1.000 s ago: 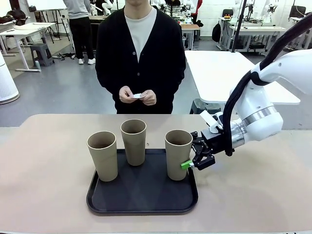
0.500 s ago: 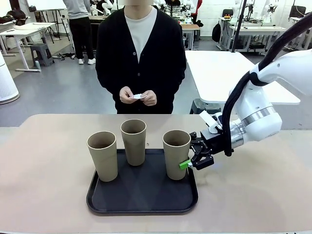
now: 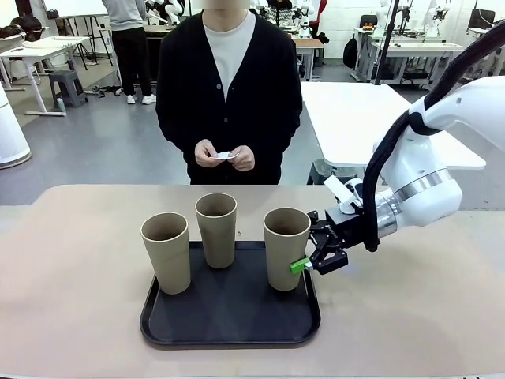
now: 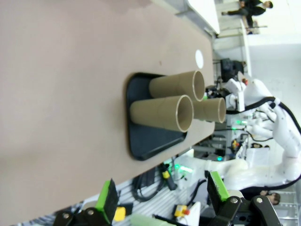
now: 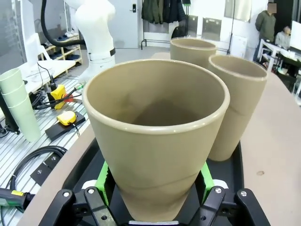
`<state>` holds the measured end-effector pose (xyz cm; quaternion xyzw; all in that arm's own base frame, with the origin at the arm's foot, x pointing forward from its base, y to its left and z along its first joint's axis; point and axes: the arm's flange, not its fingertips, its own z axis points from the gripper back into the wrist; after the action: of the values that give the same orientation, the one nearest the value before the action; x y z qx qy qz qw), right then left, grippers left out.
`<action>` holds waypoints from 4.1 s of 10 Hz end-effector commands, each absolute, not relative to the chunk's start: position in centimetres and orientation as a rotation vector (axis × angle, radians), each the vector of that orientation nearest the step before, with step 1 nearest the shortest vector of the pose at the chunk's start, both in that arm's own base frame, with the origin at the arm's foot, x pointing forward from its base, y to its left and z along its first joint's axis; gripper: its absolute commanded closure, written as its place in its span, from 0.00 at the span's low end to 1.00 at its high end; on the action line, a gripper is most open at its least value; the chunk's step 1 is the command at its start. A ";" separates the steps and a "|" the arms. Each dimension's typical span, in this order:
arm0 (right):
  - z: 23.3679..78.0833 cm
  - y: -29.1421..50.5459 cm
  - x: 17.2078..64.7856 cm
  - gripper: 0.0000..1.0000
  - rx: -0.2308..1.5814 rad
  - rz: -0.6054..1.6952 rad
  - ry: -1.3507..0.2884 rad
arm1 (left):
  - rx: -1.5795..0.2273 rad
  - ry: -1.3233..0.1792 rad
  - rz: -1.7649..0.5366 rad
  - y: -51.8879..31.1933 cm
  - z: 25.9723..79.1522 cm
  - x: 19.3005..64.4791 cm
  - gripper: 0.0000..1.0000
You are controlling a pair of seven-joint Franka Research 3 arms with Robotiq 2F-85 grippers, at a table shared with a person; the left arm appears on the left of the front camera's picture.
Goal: Place coasters on the table and set cups on them.
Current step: Pick up one Reusable plastic cup and place it on a coaster set by the human.
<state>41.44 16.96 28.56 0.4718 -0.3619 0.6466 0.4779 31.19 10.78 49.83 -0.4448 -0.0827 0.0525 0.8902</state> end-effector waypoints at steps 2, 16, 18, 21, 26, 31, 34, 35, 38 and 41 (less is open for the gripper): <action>34.7 15.5 38.6 0.37 1.098 1.553 -0.986 | -0.933 -0.177 0.112 10.8 49.9 31.2 0.00; 44.5 11.3 37.7 0.17 0.938 1.541 -1.118 | -0.933 -0.177 0.112 10.8 49.9 31.2 0.00; 45.9 3.9 41.2 0.17 0.947 1.417 -1.154 | -0.933 -0.177 0.112 10.8 49.9 31.2 0.00; 47.0 -4.8 44.0 0.17 0.932 1.196 -1.258 | -0.933 -0.177 0.112 10.8 49.9 31.2 0.00; 46.1 -8.1 47.0 0.17 0.829 1.124 -1.155 | -0.933 -0.177 0.112 10.8 49.9 31.2 0.00; 45.1 -7.8 47.3 0.17 0.807 1.138 -1.159 | -0.933 -0.177 0.112 10.8 49.9 31.2 0.00; 45.1 -7.8 47.3 0.17 0.807 1.138 -1.159 | -0.933 -0.177 0.112 10.8 49.9 31.2 0.00; 45.1 -7.8 47.3 0.17 0.807 1.138 -1.159 | -0.933 -0.177 0.112 10.8 49.9 31.2 0.00; 42.3 -8.5 51.3 0.17 0.836 1.167 -1.135 | -0.933 -0.177 0.112 10.8 49.9 31.2 0.00; 38.2 -9.4 55.1 0.17 0.894 1.148 -1.063 | -0.933 -0.177 0.112 10.8 49.9 31.2 0.00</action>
<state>53.44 -9.14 37.85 0.3776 -0.4688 0.4860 0.6336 31.19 10.82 49.84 -0.4450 -0.0829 0.0528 0.8901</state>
